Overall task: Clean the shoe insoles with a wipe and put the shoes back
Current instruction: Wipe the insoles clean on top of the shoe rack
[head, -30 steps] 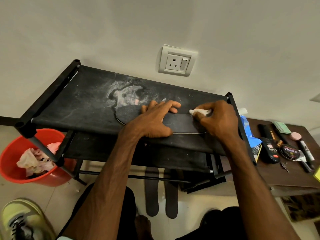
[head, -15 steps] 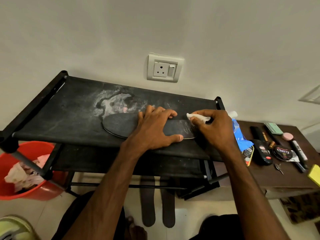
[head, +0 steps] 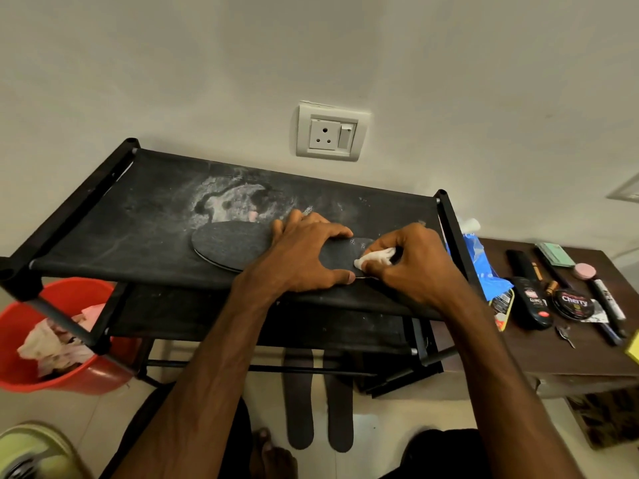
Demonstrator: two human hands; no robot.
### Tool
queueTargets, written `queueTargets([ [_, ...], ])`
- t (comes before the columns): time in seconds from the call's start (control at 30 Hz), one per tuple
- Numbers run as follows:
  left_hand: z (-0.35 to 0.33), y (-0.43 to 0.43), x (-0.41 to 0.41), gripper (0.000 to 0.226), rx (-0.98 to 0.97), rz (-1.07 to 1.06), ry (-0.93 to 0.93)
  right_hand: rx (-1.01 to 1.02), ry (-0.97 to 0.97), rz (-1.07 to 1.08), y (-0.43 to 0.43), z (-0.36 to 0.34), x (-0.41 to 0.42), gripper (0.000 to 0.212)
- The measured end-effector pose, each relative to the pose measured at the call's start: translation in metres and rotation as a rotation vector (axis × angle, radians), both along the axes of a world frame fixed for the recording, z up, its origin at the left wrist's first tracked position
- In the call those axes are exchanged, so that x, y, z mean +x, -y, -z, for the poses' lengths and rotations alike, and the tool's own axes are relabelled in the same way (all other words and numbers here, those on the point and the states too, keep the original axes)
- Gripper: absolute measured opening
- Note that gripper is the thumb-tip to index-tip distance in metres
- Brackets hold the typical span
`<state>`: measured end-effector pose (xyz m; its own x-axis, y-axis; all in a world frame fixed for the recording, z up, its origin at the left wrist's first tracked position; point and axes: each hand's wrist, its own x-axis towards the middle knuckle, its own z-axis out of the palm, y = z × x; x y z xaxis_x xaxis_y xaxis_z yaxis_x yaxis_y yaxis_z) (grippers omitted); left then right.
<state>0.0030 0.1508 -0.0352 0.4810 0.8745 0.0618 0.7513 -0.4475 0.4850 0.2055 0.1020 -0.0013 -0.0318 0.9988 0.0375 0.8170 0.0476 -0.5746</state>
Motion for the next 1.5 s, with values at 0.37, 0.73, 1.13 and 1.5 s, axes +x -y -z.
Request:
queueTargets([
  [0.37, 0.004, -0.003, 0.0, 0.072, -0.031, -0.02, 0.018, 0.067, -0.005, 0.121, -0.027, -0.001, -0.018, 0.008],
  [0.73, 0.006, -0.004, -0.002, 0.068, -0.036, -0.022, 0.073, -0.099, 0.08, 0.022, -0.005, -0.007, -0.009, 0.007],
  [1.13, 0.006, -0.004, 0.001, 0.072, -0.05, -0.017, 0.052, 0.006, 0.058, 0.068, -0.025, -0.002, -0.023, 0.006],
  [1.5, 0.006, -0.003, -0.001, 0.068, -0.043, -0.011, 0.071, -0.035, 0.096, 0.05, -0.016, -0.004, -0.012, 0.008],
])
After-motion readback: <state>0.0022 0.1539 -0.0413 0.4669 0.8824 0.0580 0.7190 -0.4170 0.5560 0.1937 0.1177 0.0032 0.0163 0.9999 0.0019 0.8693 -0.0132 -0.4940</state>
